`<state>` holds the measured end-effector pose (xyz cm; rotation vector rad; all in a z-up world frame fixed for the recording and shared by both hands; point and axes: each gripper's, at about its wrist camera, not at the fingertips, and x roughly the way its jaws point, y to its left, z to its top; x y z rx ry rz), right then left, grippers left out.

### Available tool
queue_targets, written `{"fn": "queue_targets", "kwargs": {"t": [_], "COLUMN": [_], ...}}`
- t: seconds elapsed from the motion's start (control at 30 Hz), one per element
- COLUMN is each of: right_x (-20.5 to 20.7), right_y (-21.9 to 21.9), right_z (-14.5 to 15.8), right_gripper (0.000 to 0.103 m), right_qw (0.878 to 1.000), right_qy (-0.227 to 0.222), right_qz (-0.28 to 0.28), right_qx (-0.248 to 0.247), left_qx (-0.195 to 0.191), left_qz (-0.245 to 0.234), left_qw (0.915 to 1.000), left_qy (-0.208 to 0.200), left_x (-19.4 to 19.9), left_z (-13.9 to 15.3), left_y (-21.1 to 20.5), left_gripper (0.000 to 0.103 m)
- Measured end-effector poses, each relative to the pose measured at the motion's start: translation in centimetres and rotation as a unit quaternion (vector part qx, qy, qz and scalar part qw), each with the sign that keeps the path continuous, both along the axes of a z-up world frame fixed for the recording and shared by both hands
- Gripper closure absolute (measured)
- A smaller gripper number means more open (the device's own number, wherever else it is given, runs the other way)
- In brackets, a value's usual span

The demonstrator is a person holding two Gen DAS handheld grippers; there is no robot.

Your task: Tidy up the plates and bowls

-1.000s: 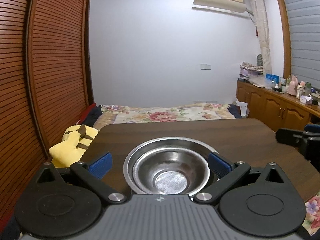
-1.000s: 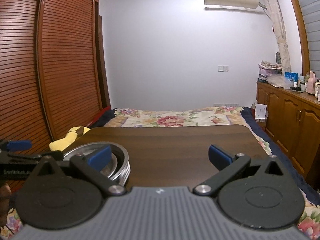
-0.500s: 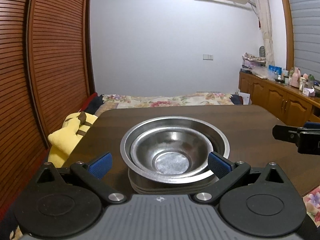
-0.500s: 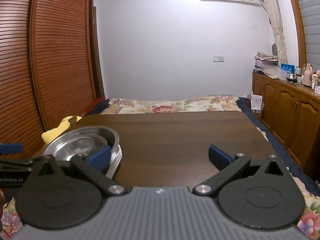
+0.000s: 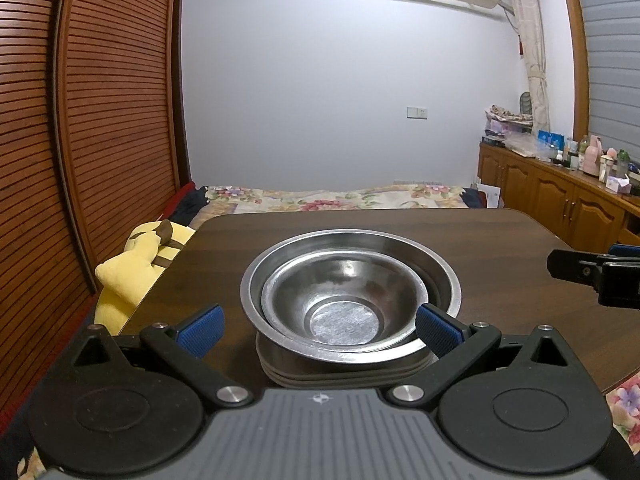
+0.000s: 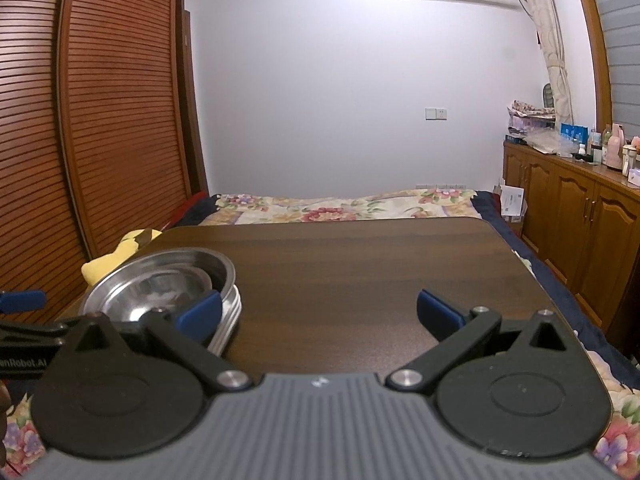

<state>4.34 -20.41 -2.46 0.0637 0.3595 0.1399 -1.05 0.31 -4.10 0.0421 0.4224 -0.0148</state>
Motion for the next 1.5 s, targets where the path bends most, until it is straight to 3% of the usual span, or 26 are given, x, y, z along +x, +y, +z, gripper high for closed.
{"fn": "queue_targets", "kwargs": {"t": [1.5], "right_x": [0.22], "right_y": [-0.41], "right_z": [-0.03], "right_gripper": [0.0], "right_qw": [1.0], "right_qy": [0.002], "right_qz": [-0.002], "right_qx": [0.001], "left_qx": [0.003], "left_qz": [0.002], "left_qw": [1.0], "left_qy": [-0.003], "left_x": [0.28], "left_z": [0.48], "left_y": [0.42], "left_gripper": [0.0]}}
